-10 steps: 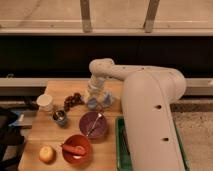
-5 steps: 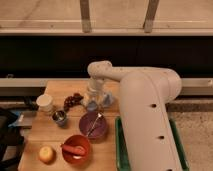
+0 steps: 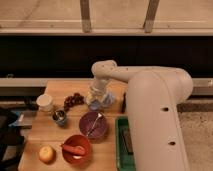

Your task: Place sponge in table surface

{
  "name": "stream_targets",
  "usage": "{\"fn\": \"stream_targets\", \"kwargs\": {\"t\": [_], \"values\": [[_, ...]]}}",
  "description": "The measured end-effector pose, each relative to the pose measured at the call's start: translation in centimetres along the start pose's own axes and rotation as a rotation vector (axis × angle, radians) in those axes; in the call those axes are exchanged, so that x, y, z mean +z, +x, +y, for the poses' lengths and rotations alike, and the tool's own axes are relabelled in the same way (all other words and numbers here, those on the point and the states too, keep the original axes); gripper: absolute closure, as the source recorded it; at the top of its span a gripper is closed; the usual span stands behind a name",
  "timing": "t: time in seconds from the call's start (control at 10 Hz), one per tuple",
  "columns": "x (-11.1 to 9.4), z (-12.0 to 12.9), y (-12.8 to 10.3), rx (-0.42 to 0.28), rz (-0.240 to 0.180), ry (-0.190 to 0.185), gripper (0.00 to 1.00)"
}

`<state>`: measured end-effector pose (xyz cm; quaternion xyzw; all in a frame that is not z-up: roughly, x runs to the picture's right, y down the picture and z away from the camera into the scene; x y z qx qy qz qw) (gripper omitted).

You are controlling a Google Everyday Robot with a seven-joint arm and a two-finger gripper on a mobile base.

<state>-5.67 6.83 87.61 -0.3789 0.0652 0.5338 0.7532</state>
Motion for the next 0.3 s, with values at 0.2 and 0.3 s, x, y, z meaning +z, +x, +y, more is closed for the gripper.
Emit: {"fn": "stream_targets", "kwargs": {"t": [0.2,0.3], "values": [[-0.12,0.05,-0.02,-0.003,-0.007,-0.004,0.2],[-0.06,0.26,-0.09,-0.006,-0.007,-0.006,0.2]]}}
